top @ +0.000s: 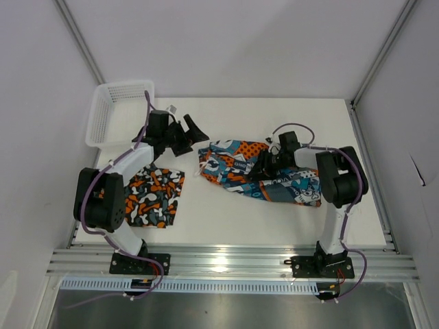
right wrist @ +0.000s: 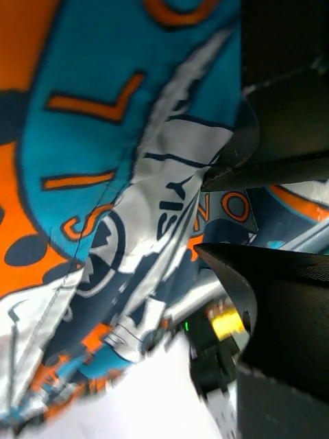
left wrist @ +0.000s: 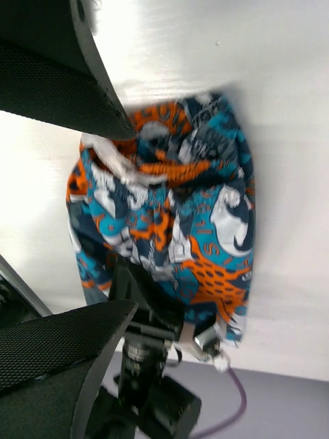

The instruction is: Fold and stack the shorts

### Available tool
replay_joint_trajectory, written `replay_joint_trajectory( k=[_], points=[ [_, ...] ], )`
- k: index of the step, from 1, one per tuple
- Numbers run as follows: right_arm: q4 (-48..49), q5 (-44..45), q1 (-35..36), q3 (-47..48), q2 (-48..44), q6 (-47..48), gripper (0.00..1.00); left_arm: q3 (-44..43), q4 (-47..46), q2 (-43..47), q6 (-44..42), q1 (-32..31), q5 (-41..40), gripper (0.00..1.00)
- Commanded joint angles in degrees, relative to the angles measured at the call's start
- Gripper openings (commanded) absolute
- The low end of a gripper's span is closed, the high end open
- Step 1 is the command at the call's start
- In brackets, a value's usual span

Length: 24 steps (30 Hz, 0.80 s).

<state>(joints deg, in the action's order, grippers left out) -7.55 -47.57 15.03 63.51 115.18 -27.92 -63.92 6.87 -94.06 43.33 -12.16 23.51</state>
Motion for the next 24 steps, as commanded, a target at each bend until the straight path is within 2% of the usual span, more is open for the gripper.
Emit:
replay_joint_trajectory(
  k=[1,3,6,14,18,21,24],
  points=[
    [-14.8,11.3,-1.8,-0.5,-5.9,11.9,0.4,-3.0,2.7,0.3,-6.3,-0.9,-0.9,0.98],
    [-17.7,15.7,-1.3,1.7,-8.0,13.2,0.41,-3.2,3.0,-0.3,-8.8,-1.5,-1.3,0.95],
    [-20.2,16.5,0.1,3.6,-10.9,14.4,0.48,-4.1,3.1,-2.4,-10.7,-2.8,-1.0,0.88],
    [-13.6,12.8,1.4,1.4,-15.9,10.5,0.49,-6.1,-0.5,-9.3,-8.8,-4.5,1.2,0.8],
    [-8.8,11.2,2.6,-1.4,-18.2,8.2,0.52,-9.9,0.8,-13.0,-7.3,-5.6,-1.6,0.82],
    [-8.1,11.2,3.4,-1.9,-19.0,7.7,0.51,-12.6,1.9,-16.4,-6.2,-5.9,-3.4,0.89],
    [-7.4,11.4,4.0,-2.8,-19.8,7.1,0.51,-15.3,1.5,-18.4,-5.1,-6.0,-4.2,0.9]
  ],
)
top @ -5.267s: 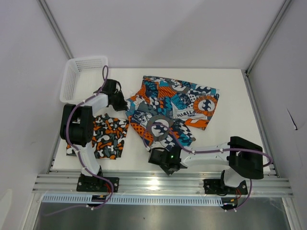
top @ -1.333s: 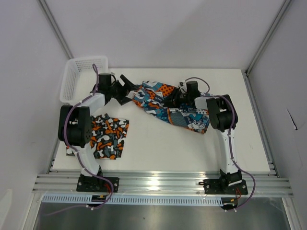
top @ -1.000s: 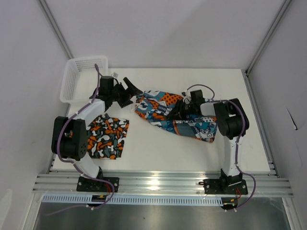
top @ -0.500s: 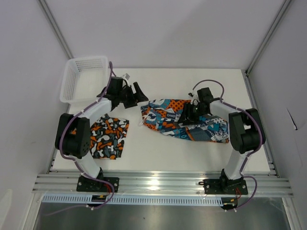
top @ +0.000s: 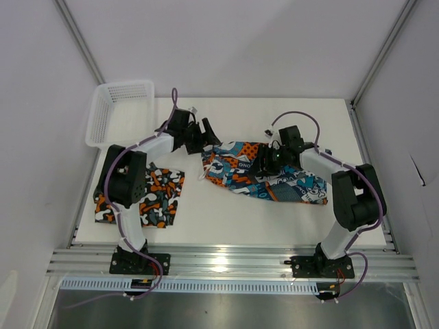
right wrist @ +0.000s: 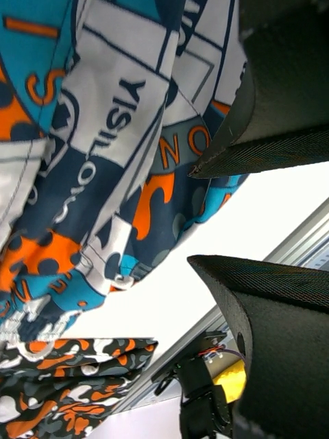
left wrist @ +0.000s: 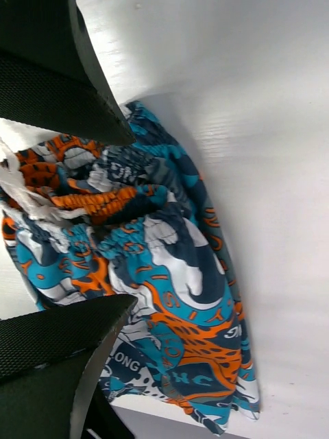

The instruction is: Fold and stack the shorts

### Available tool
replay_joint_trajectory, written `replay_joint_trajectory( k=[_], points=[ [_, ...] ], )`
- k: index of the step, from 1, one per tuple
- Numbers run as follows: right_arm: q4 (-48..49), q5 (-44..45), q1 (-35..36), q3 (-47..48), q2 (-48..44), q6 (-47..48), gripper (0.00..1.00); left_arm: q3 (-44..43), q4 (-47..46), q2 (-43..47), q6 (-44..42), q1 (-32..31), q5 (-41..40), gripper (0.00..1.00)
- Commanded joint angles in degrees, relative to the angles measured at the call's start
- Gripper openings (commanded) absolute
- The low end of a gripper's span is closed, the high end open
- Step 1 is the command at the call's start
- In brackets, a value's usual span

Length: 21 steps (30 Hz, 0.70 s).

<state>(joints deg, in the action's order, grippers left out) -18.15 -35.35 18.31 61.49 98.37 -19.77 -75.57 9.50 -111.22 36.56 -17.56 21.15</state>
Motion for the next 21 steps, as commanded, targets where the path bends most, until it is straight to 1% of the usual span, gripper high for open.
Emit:
replay_joint_trajectory(
  k=[1,3,6,9,12,13,15,16,17,18,19,20,21],
  points=[
    [3.5,-0.9,0.9,-1.0,-3.2,-1.2,0.51,-4.8,-1.8,-2.5,1.9,-0.8,-1.7,0.9],
    [3.6,-0.8,0.9,-1.6,-3.5,-1.2,0.51,-5.6,-2.6,-3.6,2.2,-1.1,-1.4,0.89],
    [4.2,-0.8,0.6,-2.3,-3.9,-1.5,0.51,-10.4,1.2,-7.1,1.5,-2.3,-2.2,0.88],
    [5.2,-1.1,0.2,-3.2,-4.2,-2.2,0.5,-11.3,1.6,-9.5,1.9,-3.1,-0.9,0.86],
    [5.9,-1.4,-0.4,-3.7,-4.2,-2.6,0.49,-10.7,1.2,-10.5,1.9,-4.1,-0.4,0.76],
    [6.1,-1.5,-0.6,-4.1,-4.2,-2.7,0.49,-10.6,1.3,-10.5,1.7,-4.4,-0.4,0.67],
    [6.8,-1.8,-1.6,-4.6,-4.4,-3.2,0.48,-9.3,1.7,-9.9,1.4,-4.8,-0.6,0.56],
    [7.2,-2.1,-2.0,-5.4,-4.7,-3.4,0.48,-7.7,1.3,-9.4,1.6,-4.9,-0.2,0.41],
    [8.2,-2.3,-2.2,-5.9,-4.7,-3.8,0.47,-6.7,-0.1,-8.2,1.7,-4.9,0.0,0.35],
    [8.7,-2.5,-2.3,-6.2,-4.7,-3.9,0.46,-5.0,-0.7,-7.5,1.9,-4.9,0.4,0.19],
    [9.1,-2.9,-2.0,-6.4,-4.7,-4.0,0.46,-4.0,-1.1,-6.9,2.0,-4.9,0.6,0.09],
    [9.8,-2.6,-1.5,-6.8,-4.8,-3.8,0.47,-3.6,-1.0,-5.8,2.1,-4.9,0.6,0.0],
    [9.8,-1.8,0.5,-6.8,-4.7,-3.3,0.47,-3.2,-1.0,-5.2,2.2,-4.7,0.9,0.0]
  ],
)
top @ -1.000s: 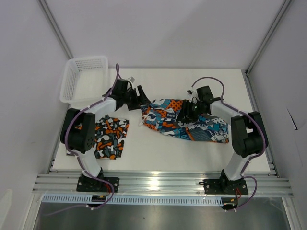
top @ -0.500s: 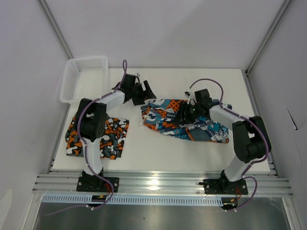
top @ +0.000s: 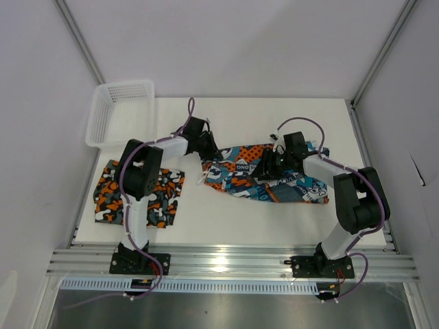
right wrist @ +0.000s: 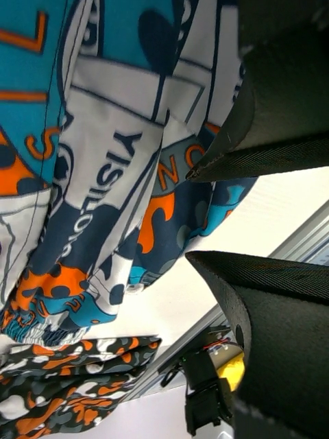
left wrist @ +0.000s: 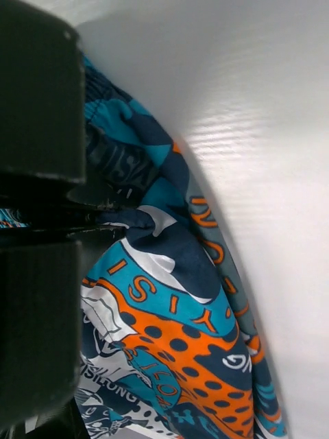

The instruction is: Fold and stack the shorts

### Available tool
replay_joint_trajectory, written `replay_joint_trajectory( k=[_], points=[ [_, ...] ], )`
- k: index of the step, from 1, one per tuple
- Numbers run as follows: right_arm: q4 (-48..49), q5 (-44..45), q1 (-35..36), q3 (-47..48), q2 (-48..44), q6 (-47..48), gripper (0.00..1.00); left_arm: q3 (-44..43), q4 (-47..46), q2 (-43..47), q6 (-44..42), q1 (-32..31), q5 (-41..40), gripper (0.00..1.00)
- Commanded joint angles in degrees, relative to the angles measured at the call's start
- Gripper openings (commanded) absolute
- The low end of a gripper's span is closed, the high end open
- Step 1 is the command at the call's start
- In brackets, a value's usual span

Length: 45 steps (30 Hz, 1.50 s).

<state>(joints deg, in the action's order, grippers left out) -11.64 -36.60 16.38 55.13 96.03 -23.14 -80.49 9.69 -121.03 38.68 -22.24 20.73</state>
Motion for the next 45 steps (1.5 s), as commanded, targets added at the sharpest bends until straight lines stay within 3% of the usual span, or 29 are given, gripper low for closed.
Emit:
replay_joint_trajectory(
  k=[1,7,11,12,16,19,25,28,30,35,45],
  points=[
    [3.5,1.2,3.6,-0.4,-2.3,0.3,0.48,1.9,-1.0,5.2,0.2,0.0,1.5,0.0],
    [7.2,12.8,15.7,0.2,-6.0,1.1,0.6,2.4,0.7,8.6,2.2,1.1,3.5,0.0],
    [6.9,24.5,24.4,3.5,-6.9,3.0,0.59,5.8,-0.3,11.8,3.9,3.0,4.3,0.0],
    [6.0,28.9,25.3,5.8,-5.3,3.0,0.59,6.7,-1.2,12.7,5.0,3.2,4.8,0.0],
    [2.9,33.0,28.1,10.9,0.1,3.0,0.76,11.0,-1.9,17.8,6.2,3.9,2.7,0.0],
    [2.0,40.9,32.0,12.6,2.4,3.9,0.91,14.8,-1.3,21.1,7.0,5.2,0.7,0.0],
    [6.9,46.0,32.4,11.5,4.6,-0.5,0.91,24.2,-7.8,24.4,9.8,6.9,-0.2,0.0],
    [14.8,42.9,28.6,6.1,1.5,-4.3,0.86,27.5,-11.2,25.1,9.6,7.2,0.1,0.0],
    [17.7,35.0,25.6,3.1,-0.7,-5.8,0.85,29.2,-12.9,26.2,9.1,7.5,-0.1,0.0],
    [17.4,19.7,16.8,3.1,-1.8,-6.9,0.88,35.7,-16.5,30.7,7.4,7.6,-3.8,0.0],
    [12.0,19.5,15.1,3.6,2.6,-6.0,0.89,47.5,-19.5,38.3,10.2,8.4,-16.7,0.0]
  ],
)
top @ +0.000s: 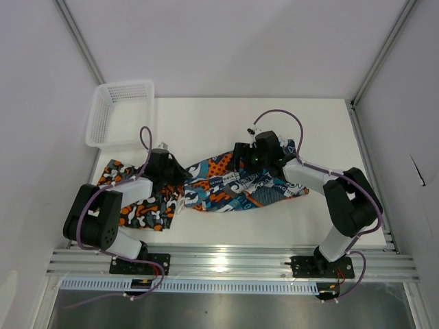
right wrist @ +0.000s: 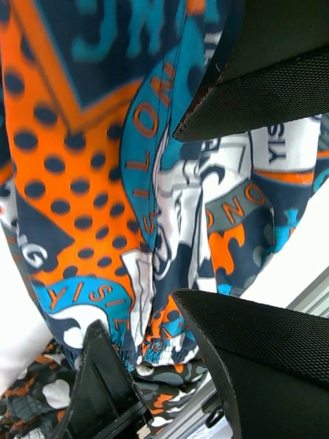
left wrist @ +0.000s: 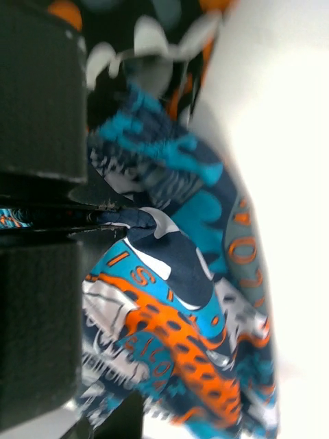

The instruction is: Fold and stack the shorts

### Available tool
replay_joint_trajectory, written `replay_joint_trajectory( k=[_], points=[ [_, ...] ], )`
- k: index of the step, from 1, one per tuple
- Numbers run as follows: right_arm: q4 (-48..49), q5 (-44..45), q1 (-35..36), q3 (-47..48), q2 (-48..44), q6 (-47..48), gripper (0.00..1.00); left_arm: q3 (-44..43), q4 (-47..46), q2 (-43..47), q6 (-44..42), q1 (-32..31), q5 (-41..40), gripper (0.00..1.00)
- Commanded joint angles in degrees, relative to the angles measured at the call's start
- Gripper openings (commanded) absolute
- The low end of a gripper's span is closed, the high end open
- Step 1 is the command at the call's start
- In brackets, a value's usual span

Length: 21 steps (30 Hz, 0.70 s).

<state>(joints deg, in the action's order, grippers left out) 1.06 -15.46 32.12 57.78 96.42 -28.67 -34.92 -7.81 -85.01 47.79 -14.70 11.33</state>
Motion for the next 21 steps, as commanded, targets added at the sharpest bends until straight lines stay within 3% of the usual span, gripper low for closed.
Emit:
replay_joint_trajectory(
  k=[1,10,16,18,21],
  points=[
    [-0.7,-1.3,-0.8,1.1,3.1,-0.4,0.89,2.2,-1.7,2.6,1.3,1.0,-8.3,0.0],
    [3.6,-8.2,-7.6,-3.2,7.8,-3.9,0.88,2.3,-1.1,1.7,-0.1,1.6,-10.8,0.0],
    [2.5,-7.2,-13.1,-6.8,8.6,-5.3,0.86,0.6,-4.9,-2.4,-1.0,1.6,-4.7,0.0],
    [2.0,-7.2,-14.8,-9.0,7.4,-5.2,0.86,-0.1,-7.7,-3.8,-1.3,1.4,-1.4,0.12],
    [1.2,-6.9,-19.0,-11.8,4.9,-3.9,0.86,-4.6,-5.3,-5.5,-2.5,-0.4,2.2,0.52]
  ],
)
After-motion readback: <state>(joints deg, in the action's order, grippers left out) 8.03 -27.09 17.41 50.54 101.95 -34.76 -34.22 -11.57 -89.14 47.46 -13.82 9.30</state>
